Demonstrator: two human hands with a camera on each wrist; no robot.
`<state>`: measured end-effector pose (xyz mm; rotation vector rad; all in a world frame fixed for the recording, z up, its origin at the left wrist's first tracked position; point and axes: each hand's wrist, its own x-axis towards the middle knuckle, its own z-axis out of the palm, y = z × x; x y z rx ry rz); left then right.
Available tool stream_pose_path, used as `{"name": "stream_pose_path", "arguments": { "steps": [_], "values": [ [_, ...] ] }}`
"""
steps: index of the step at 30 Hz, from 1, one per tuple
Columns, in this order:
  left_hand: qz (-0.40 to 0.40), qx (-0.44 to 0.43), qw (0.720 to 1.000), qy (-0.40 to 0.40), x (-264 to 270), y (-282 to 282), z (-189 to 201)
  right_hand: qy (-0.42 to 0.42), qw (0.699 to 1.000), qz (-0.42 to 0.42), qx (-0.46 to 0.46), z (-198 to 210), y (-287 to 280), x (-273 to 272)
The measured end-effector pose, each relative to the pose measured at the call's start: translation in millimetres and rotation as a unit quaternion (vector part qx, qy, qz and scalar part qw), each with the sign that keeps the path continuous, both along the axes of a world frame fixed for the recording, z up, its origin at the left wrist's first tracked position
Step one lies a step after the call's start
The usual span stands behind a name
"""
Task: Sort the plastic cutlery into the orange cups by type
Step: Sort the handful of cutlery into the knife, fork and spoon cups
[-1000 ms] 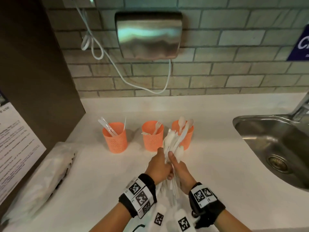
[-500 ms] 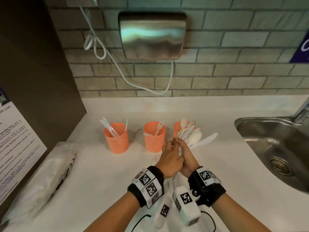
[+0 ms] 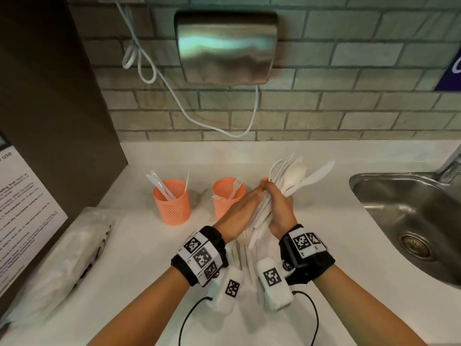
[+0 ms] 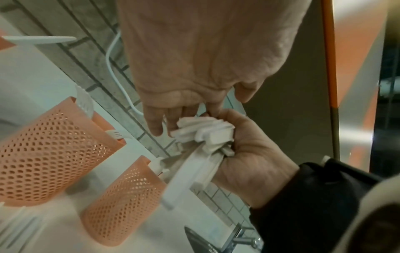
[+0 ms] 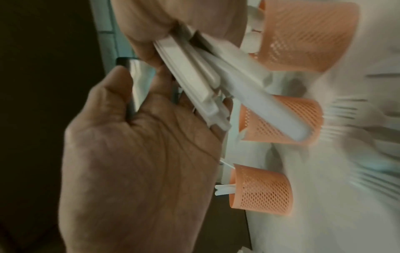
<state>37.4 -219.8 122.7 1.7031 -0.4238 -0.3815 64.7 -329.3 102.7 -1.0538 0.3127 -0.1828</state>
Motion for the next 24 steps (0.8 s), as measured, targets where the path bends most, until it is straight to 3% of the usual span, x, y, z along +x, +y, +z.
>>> {"name": "stream_pose_path", "arguments": {
  "steps": [3,6,8,10,13,17,21,24],
  "values": [
    [0.077,-0.058,0.995,-0.027,-6.3,10.4,0.4,-0.038,0.998,-0.026,-0.049,15.9,5.1,-0.1],
    [0.179,-0.16,0.967,0.084,-13.5,22.6,-4.6,-0.08,0.994,-0.04,-0.055,25.0,3.1,1.5],
    [0.187,-0.229,0.93,0.216,-17.7,26.6,-14.3,-0.097,0.992,-0.043,-0.074,31.0,7.0,-2.8],
    [0.167,-0.311,0.869,0.346,-21.7,25.9,-23.8,-0.124,0.988,-0.022,-0.093,32.1,16.1,-11.7],
    [0.13,-0.384,0.801,0.441,-25.5,19.9,-27.8,-0.16,0.979,0.013,-0.122,25.7,28.1,-26.2],
    [0.173,-0.383,0.782,0.46,-31.2,13.0,-28.6,-0.171,0.974,0.049,-0.142,15.5,37.2,-38.3],
    [0.223,-0.415,0.736,0.485,-32.6,9.3,-31.2,-0.167,0.973,0.056,-0.149,9.4,41.2,-40.3],
    [0.194,-0.414,0.768,0.448,-31.7,5.7,-24.0,-0.158,0.973,0.065,-0.153,0.3,43.0,-41.5]
  ]
}}
